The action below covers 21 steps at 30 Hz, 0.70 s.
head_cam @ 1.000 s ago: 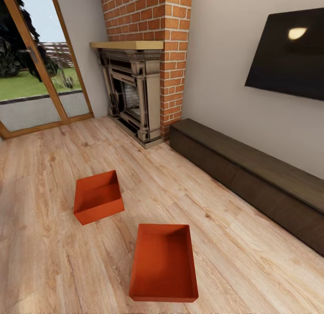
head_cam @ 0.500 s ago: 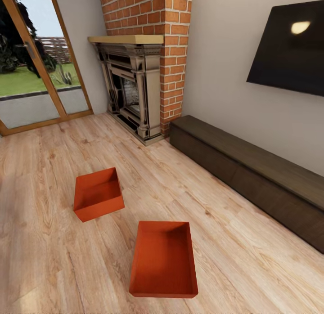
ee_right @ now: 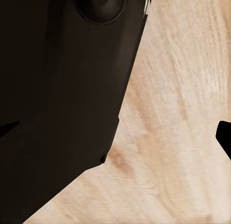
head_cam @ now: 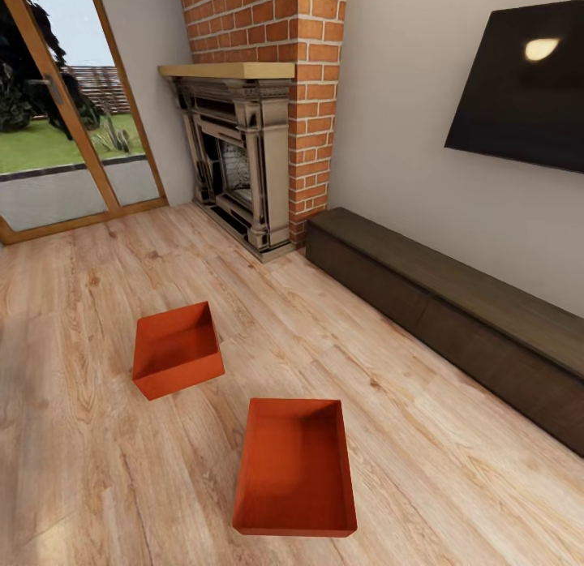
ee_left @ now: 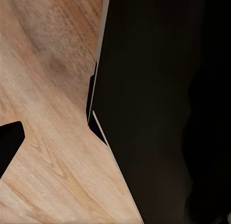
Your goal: Move the two storage containers from the living room to the garage. In the garage, place one container on the floor and stack the other container on top of it (either order is fine).
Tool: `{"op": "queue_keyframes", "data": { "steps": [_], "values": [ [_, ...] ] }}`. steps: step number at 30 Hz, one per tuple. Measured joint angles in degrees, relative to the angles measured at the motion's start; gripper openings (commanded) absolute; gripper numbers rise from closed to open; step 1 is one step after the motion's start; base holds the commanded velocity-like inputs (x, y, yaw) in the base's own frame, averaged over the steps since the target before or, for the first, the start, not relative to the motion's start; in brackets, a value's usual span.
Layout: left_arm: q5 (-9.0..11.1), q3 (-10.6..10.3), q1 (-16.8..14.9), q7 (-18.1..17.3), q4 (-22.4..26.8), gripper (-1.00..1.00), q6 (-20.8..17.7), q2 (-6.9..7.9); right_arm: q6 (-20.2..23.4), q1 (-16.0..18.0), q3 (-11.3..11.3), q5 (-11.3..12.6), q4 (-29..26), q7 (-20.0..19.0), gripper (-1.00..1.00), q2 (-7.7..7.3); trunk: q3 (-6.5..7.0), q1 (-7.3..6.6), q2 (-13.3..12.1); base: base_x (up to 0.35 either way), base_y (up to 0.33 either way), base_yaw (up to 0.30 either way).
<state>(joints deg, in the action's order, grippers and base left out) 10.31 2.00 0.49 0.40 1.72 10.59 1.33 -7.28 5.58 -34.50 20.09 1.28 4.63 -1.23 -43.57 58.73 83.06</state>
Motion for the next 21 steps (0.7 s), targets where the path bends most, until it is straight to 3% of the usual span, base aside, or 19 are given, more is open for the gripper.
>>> {"op": "queue_keyframes", "data": {
  "steps": [21],
  "values": [
    [0.0, 0.0, 0.0, 0.0, 0.0, 1.00, 0.0, 0.00, 0.1, 0.0, -0.1, 0.0, 0.0, 0.0, 1.00, 0.17, 0.00, 0.00, 0.0, 0.000, 0.000, 0.000]
  ]
}}
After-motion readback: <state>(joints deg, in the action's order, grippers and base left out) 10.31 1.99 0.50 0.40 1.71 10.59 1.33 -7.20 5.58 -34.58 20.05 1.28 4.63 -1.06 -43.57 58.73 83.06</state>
